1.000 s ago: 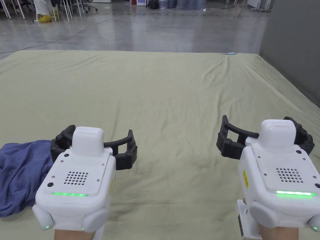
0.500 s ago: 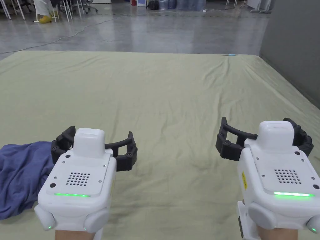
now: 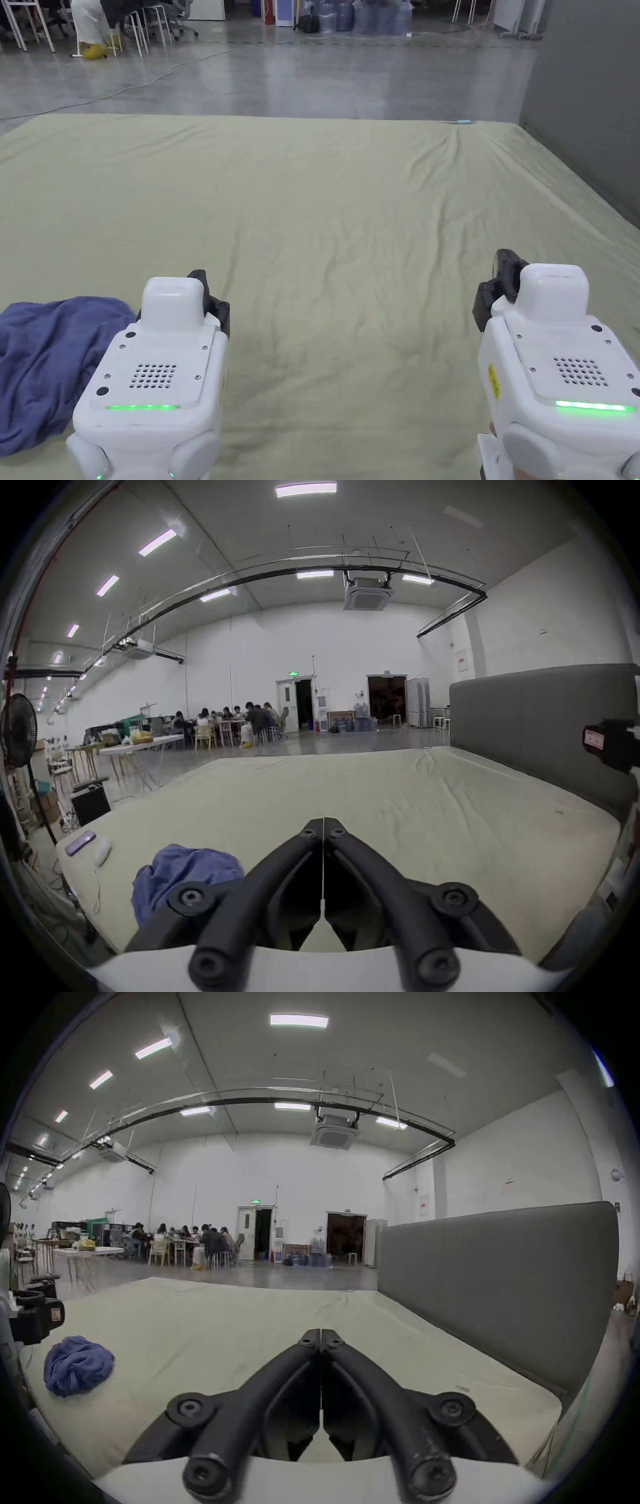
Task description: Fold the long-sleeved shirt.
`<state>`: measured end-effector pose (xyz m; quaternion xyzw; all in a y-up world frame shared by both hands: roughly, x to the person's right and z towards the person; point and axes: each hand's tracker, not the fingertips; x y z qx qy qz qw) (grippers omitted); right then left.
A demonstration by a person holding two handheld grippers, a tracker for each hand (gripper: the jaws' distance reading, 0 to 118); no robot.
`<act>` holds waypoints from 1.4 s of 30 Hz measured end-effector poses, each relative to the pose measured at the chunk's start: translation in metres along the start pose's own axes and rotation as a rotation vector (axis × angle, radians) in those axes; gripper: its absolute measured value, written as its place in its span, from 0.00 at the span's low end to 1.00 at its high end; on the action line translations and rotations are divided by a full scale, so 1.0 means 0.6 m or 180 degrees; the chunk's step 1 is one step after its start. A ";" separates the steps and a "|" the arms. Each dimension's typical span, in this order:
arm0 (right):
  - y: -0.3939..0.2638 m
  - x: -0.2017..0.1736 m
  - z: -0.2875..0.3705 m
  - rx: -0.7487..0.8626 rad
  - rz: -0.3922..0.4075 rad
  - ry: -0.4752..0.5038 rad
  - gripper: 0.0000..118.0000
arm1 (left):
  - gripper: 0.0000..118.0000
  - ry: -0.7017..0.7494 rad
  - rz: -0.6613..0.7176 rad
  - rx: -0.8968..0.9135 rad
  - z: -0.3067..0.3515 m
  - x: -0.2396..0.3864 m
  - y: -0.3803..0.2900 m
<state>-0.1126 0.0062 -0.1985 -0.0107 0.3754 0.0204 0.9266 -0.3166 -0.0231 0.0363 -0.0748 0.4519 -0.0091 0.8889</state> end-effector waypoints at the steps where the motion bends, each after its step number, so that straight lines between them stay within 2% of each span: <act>1: -0.004 -0.009 -0.002 0.0026 0.0010 -0.0042 0.00 | 0.00 0.0027 0.0014 0.0009 0.001 -0.006 0.002; 4: 0.007 -0.048 -0.011 0.0086 -0.0082 0.0127 0.00 | 0.00 0.0127 0.0189 0.0029 0.012 -0.052 0.019; 6: 0.015 -0.094 -0.018 0.0149 -0.0108 0.0345 0.00 | 0.00 0.0407 0.0178 0.0046 0.028 -0.092 0.034; 11: 0.022 -0.252 -0.020 0.0198 -0.0087 0.1132 0.00 | 0.00 0.1178 0.0059 0.0082 0.095 -0.208 0.047; 14: 0.019 -0.338 -0.011 0.0210 -0.0050 0.1522 0.00 | 0.00 0.1439 0.0161 -0.0054 0.124 -0.270 0.045; 17: 0.014 -0.390 -0.003 0.0222 -0.0013 0.1724 0.00 | 0.00 0.1581 0.0268 -0.0122 0.138 -0.306 0.042; 21: 0.014 -0.417 -0.002 0.0224 -0.0053 0.1836 0.00 | 0.00 0.1504 0.0192 -0.0348 0.116 -0.320 0.046; 22: 0.013 -0.420 -0.005 0.0222 -0.0054 0.1848 0.00 | 0.16 0.1445 0.0159 -0.0447 0.102 -0.322 0.046; 23: 0.012 -0.422 -0.008 0.0218 -0.0052 0.1854 0.00 | 0.16 0.1329 0.0132 -0.0586 0.084 -0.327 0.045; 24: 0.014 -0.422 -0.008 0.0219 -0.0049 0.1854 0.00 | 0.26 0.1200 0.0182 -0.0769 0.062 -0.335 0.043; 25: 0.012 -0.423 -0.011 0.0207 -0.0053 0.1850 0.00 | 0.48 0.1123 0.0305 -0.0956 0.032 -0.343 0.035; 26: 0.010 -0.424 -0.015 0.0186 -0.0064 0.1839 0.00 | 0.84 0.0919 0.0432 -0.1338 -0.004 -0.355 0.027; 27: 0.008 -0.422 -0.018 0.0170 -0.0076 0.1838 0.00 | 1.00 0.0754 0.0579 -0.1663 -0.039 -0.367 0.012; 28: 0.006 -0.422 -0.020 0.0160 -0.0084 0.1832 0.00 | 0.99 0.0592 0.0595 -0.2075 -0.070 -0.375 -0.012; 31: -0.007 -0.420 -0.032 0.0118 -0.0053 0.1806 0.00 | 0.99 0.0360 0.0751 -0.2388 -0.166 -0.389 -0.083; 33: -0.015 -0.417 -0.044 0.0030 0.0011 0.1767 0.00 | 0.98 0.0373 0.0680 -0.2642 -0.211 -0.394 -0.130; 34: -0.018 -0.415 -0.048 -0.0021 0.0061 0.1730 0.00 | 0.93 0.0433 0.0659 -0.2713 -0.227 -0.395 -0.152; 35: -0.021 -0.411 -0.052 -0.0039 0.0097 0.1711 0.00 | 0.78 0.0442 0.0679 -0.2735 -0.238 -0.397 -0.169; 37: -0.026 -0.403 -0.061 -0.0054 0.0131 0.1684 0.00 | 0.27 0.0456 0.0877 -0.2727 -0.246 -0.404 -0.183; 38: -0.028 -0.397 -0.064 -0.0061 0.0133 0.1666 0.00 | 0.24 0.0462 0.1030 -0.2728 -0.247 -0.409 -0.185; 40: -0.031 -0.387 -0.069 -0.0074 0.0143 0.1611 0.00 | 0.11 0.0503 0.0986 -0.2664 -0.244 -0.405 -0.163; 42: -0.033 -0.377 -0.072 -0.0094 0.0174 0.1522 0.00 | 0.11 0.0460 0.0864 -0.2636 -0.242 -0.400 -0.138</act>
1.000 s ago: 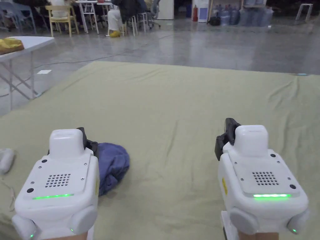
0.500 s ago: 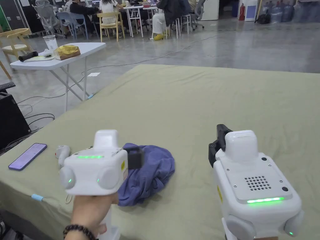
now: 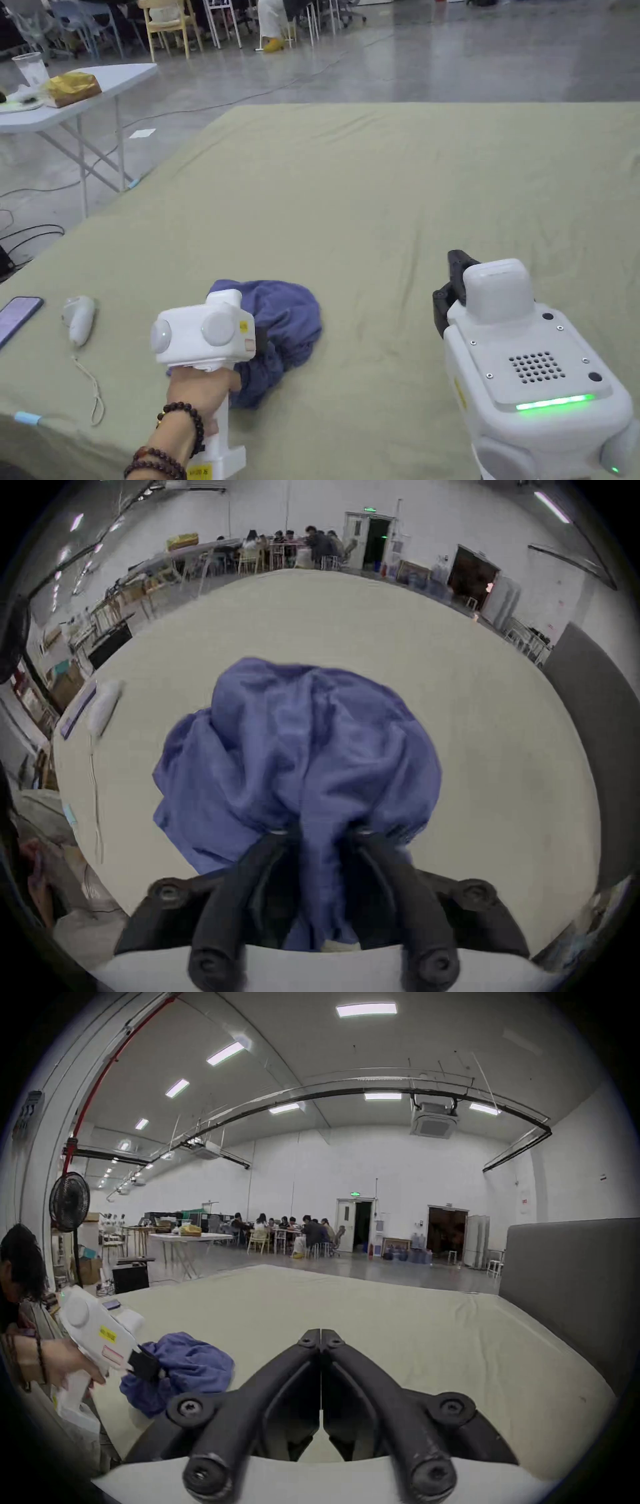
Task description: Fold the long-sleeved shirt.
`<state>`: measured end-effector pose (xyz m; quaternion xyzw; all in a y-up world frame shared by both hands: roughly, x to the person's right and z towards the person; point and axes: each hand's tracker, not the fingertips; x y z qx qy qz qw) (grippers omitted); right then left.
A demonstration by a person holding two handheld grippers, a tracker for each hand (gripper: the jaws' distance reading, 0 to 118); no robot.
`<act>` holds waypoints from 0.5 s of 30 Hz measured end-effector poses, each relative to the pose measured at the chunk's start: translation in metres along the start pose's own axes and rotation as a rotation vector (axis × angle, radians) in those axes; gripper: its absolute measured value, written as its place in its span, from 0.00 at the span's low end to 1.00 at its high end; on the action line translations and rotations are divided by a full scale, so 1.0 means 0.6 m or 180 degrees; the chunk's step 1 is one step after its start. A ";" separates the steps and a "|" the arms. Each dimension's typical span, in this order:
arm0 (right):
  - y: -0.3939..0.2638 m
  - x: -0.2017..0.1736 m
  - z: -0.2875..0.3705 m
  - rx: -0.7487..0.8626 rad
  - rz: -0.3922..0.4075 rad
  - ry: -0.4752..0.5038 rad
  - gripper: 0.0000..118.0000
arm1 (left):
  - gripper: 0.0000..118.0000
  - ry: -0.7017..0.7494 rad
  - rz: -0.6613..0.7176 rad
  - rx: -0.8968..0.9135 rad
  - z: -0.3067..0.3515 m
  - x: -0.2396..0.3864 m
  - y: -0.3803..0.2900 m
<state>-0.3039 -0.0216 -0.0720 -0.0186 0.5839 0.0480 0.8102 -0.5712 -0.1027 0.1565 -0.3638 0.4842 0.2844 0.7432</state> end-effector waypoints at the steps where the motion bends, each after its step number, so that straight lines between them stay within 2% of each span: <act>1: -0.001 0.007 0.002 -0.0011 -0.0004 -0.0015 0.00 | 0.10 0.0018 -0.0079 0.0058 0.012 0.009 0.007; 4: -0.001 0.035 0.014 -0.0018 -0.0095 -0.0100 0.00 | 0.10 -0.0314 -0.0192 0.0306 0.054 0.053 0.035; 7: 0.003 0.076 0.035 0.0020 -0.0231 -0.0276 0.00 | 0.10 -0.0773 -0.0318 0.0486 0.090 0.143 0.067; 12: 0.005 0.176 0.089 0.0069 -0.0298 -0.0770 0.00 | 0.10 -0.1434 -0.0887 0.0471 0.097 0.397 0.082; 15: 0.000 0.247 0.124 0.0038 -0.0265 -0.1142 0.00 | 0.10 -0.2045 -0.1013 0.0310 0.088 0.562 0.063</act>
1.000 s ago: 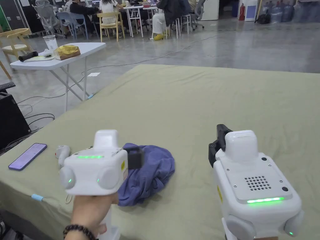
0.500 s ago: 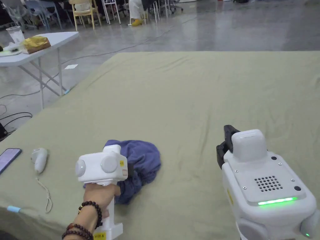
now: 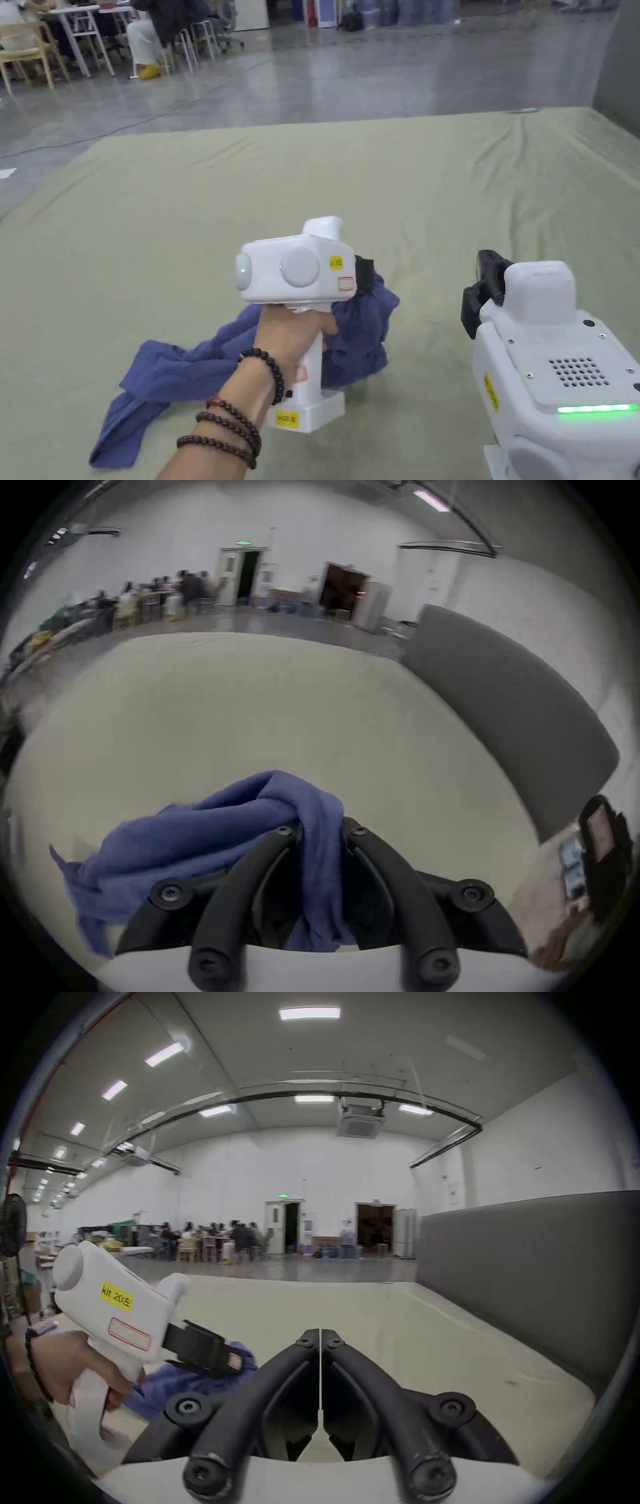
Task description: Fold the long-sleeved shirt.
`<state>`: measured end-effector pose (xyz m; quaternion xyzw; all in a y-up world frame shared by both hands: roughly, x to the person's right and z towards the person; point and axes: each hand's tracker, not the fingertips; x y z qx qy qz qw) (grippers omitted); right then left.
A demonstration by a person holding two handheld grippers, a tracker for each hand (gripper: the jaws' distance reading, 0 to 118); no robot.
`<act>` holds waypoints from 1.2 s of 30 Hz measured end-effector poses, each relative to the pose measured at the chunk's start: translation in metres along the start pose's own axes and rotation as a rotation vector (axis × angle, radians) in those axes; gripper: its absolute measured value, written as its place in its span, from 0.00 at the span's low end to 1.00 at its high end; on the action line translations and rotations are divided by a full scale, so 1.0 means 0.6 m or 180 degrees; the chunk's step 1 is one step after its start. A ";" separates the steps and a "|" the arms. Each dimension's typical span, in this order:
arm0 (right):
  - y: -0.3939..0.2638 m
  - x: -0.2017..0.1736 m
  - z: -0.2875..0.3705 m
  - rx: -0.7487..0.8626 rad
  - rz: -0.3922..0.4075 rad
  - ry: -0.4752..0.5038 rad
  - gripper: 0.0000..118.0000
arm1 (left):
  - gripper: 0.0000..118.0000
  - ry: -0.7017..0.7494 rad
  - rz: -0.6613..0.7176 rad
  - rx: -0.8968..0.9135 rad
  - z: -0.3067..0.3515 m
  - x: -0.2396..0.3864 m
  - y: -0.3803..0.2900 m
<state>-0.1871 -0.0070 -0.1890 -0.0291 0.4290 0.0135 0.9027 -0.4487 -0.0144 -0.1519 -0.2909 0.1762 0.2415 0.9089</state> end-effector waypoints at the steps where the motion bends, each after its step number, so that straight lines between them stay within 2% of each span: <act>1: 0.000 0.027 0.002 -0.0034 0.0020 -0.0134 0.00 | 0.10 -0.0153 -0.0079 -0.0052 -0.033 0.046 -0.001; 4: -0.002 0.112 0.008 -0.0169 0.0011 -0.0605 0.00 | 0.10 -0.0446 -0.0205 -0.0299 -0.134 0.158 -0.017; 7: -0.007 0.180 0.029 -0.0174 -0.0058 -0.0869 0.00 | 0.10 -0.0395 -0.0432 -0.0535 -0.202 0.226 -0.052; 9: -0.010 0.204 0.041 -0.0192 -0.0055 -0.0974 0.00 | 0.10 -0.0259 -0.0459 -0.0536 -0.207 0.234 -0.067; 10: -0.013 0.211 0.045 -0.0189 -0.0061 -0.0971 0.00 | 0.19 -0.0247 -0.0462 -0.0495 -0.203 0.231 -0.071; 11: -0.014 0.214 0.049 -0.0198 -0.0073 -0.0978 0.00 | 0.41 -0.0205 -0.0452 -0.0413 -0.189 0.221 -0.072; 12: -0.015 0.214 0.052 -0.0220 -0.0086 -0.0973 0.00 | 0.73 -0.0236 -0.0412 -0.0271 -0.173 0.209 -0.072; 13: -0.016 0.210 0.052 -0.0283 -0.0098 -0.0968 0.00 | 0.99 -0.0271 -0.0398 -0.0116 -0.147 0.190 -0.067; 16: -0.013 0.187 0.053 -0.0475 -0.0198 -0.0767 0.00 | 0.99 -0.0151 -0.0367 0.0531 -0.046 0.148 -0.077; 18: -0.009 0.167 0.057 -0.0534 -0.0268 -0.0581 0.00 | 0.99 0.0187 -0.0316 0.0751 0.017 0.103 -0.080; 21: -0.005 0.134 0.061 -0.0497 -0.0200 -0.0384 0.00 | 0.94 0.0551 -0.0098 0.0948 0.125 0.061 -0.138; 22: -0.004 0.125 0.064 -0.0487 -0.0174 -0.0352 0.00 | 0.81 0.0612 -0.0055 0.1012 0.154 0.050 -0.160; 23: -0.002 0.115 0.063 -0.0481 -0.0136 -0.0309 0.00 | 0.58 0.0641 -0.0086 0.1107 0.187 0.040 -0.186; 25: 0.001 0.100 0.070 -0.0486 -0.0059 -0.0278 0.00 | 0.00 0.0870 -0.0309 0.1314 0.241 0.035 -0.240; 28: 0.004 0.089 0.082 -0.0463 -0.0022 -0.0217 0.00 | 0.00 0.1480 -0.0468 0.1276 0.286 0.023 -0.287; 31: 0.007 0.085 0.084 -0.0454 -0.0068 -0.0203 0.00 | 0.00 0.1262 -0.0201 0.1128 0.297 -0.002 -0.297; 34: 0.013 0.082 0.081 -0.0476 -0.0081 -0.0198 0.00 | 0.00 0.1301 -0.0198 0.1091 0.290 -0.006 -0.283; 36: 0.016 0.081 0.085 -0.0472 -0.0076 -0.0199 0.00 | 0.00 0.1080 -0.0224 0.1034 0.277 -0.008 -0.259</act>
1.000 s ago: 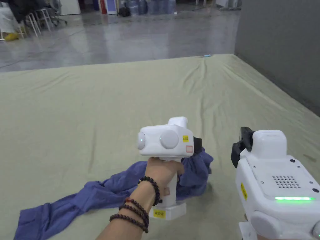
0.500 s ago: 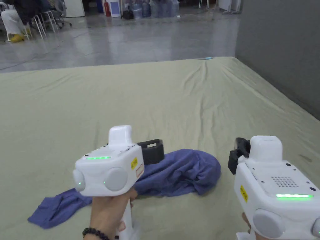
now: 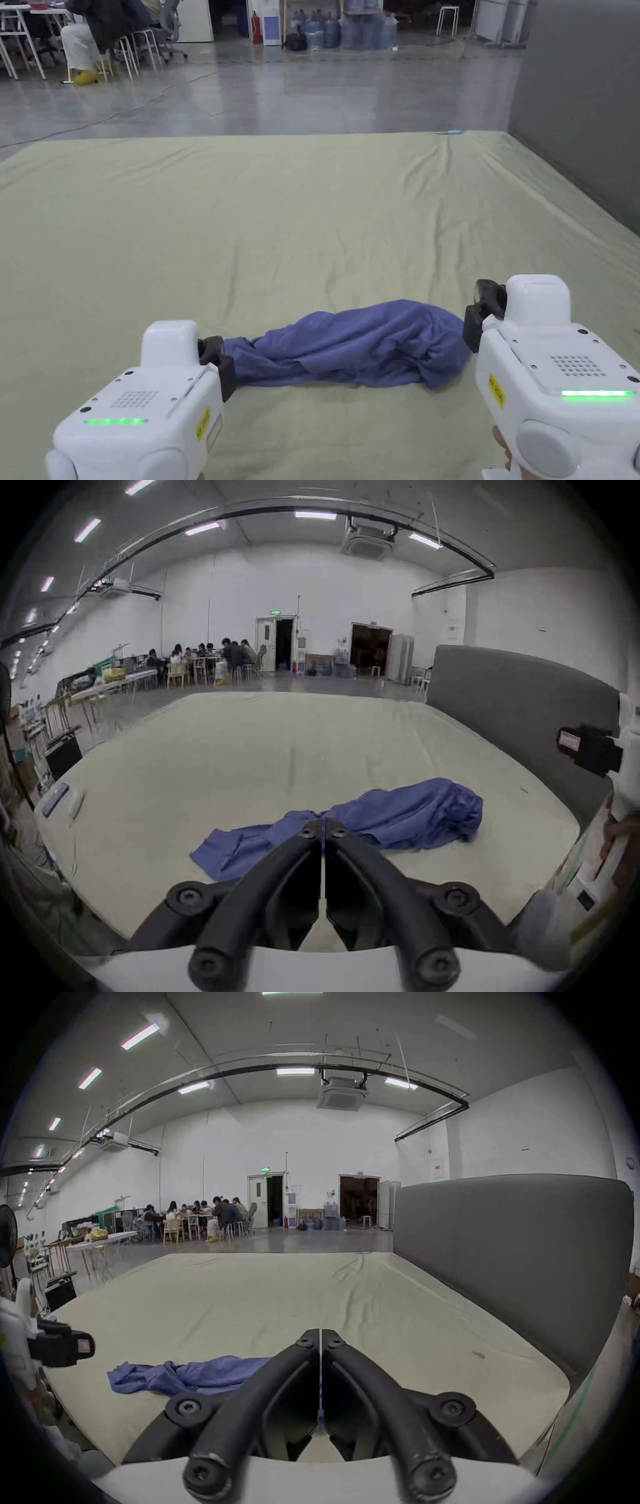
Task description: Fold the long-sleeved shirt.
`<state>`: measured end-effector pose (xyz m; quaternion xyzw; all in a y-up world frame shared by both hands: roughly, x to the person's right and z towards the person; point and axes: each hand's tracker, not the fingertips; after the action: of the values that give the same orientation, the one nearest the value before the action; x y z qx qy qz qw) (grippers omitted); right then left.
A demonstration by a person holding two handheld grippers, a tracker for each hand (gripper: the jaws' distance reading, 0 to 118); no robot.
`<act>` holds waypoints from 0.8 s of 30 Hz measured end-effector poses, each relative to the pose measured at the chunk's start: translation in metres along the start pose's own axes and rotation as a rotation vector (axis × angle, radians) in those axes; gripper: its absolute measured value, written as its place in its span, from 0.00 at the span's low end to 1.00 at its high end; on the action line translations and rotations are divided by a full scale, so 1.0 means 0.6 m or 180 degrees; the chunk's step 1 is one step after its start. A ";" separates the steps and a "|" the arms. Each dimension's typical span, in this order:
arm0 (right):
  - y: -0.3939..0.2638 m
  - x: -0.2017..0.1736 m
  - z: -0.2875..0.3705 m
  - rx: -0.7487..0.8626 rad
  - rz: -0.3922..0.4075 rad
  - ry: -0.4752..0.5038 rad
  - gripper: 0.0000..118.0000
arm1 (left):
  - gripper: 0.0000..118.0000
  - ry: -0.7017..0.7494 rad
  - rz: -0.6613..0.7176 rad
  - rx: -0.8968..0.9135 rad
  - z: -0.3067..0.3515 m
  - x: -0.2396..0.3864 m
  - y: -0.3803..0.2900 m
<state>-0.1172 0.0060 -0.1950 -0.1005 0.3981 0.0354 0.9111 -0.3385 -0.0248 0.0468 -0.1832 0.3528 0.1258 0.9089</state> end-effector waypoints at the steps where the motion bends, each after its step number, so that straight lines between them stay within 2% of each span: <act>1: 0.000 0.000 -0.003 -0.0011 0.0007 -0.0001 0.00 | 0.02 -0.0120 0.0019 -0.0085 -0.015 0.001 0.015; 2: -0.002 0.001 -0.007 -0.0027 0.0016 -0.0005 0.00 | 0.23 -0.0129 0.0017 -0.0212 -0.038 0.005 0.028; 4: -0.009 0.005 -0.014 -0.0071 0.0018 -0.0015 0.00 | 0.85 -0.0197 0.0004 -0.0514 -0.099 0.007 0.052; 6: -0.017 0.008 -0.024 -0.0120 -0.0005 -0.0019 0.00 | 0.88 -0.0258 0.0107 -0.0948 -0.184 0.004 0.065; 9: -0.033 0.016 -0.043 -0.0215 -0.0041 -0.0034 0.00 | 0.88 -0.0344 -0.0084 -0.1282 -0.312 0.005 0.066; 12: -0.043 0.025 -0.060 -0.0336 -0.0060 -0.0051 0.00 | 0.86 -0.0133 -0.0658 -0.1649 -0.395 0.021 0.042; 13: -0.046 0.028 -0.064 -0.0352 -0.0058 -0.0062 0.00 | 0.83 -0.0155 -0.0806 -0.1703 -0.410 0.027 0.033; 14: -0.048 0.030 -0.070 -0.0371 -0.0058 -0.0078 0.00 | 0.75 -0.0216 -0.0838 -0.1733 -0.421 0.030 0.023; 15: -0.048 0.034 -0.072 -0.0391 -0.0062 -0.0093 0.00 | 0.54 -0.0274 -0.0828 -0.1784 -0.431 0.033 0.016; 16: -0.049 0.037 -0.077 -0.0422 -0.0071 -0.0103 0.00 | 0.09 -0.0368 -0.0749 -0.1858 -0.437 0.034 0.009; 17: -0.050 0.040 -0.083 -0.0459 -0.0079 -0.0104 0.00 | 0.00 -0.0434 -0.0681 -0.1929 -0.433 0.037 0.003; 20: -0.050 0.052 -0.103 -0.0530 -0.0055 -0.0098 0.00 | 0.00 -0.0305 -0.0616 -0.1837 -0.422 0.043 -0.002; 22: -0.044 0.064 -0.128 -0.0672 -0.0035 -0.0216 0.00 | 0.00 -0.0419 -0.0507 -0.1790 -0.416 0.038 0.012; 23: -0.044 0.075 -0.149 -0.0831 -0.0104 -0.0253 0.00 | 0.00 -0.0436 -0.0509 -0.1772 -0.408 0.038 0.018; 24: -0.043 0.087 -0.169 -0.0997 -0.0211 -0.0178 0.14 | 0.00 -0.0433 -0.0522 -0.1746 -0.402 0.039 0.024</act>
<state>-0.1511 -0.0416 -0.2965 -0.2533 0.3587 0.0697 0.8957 -0.4704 -0.1114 -0.1375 -0.4411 0.2278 0.1546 0.8542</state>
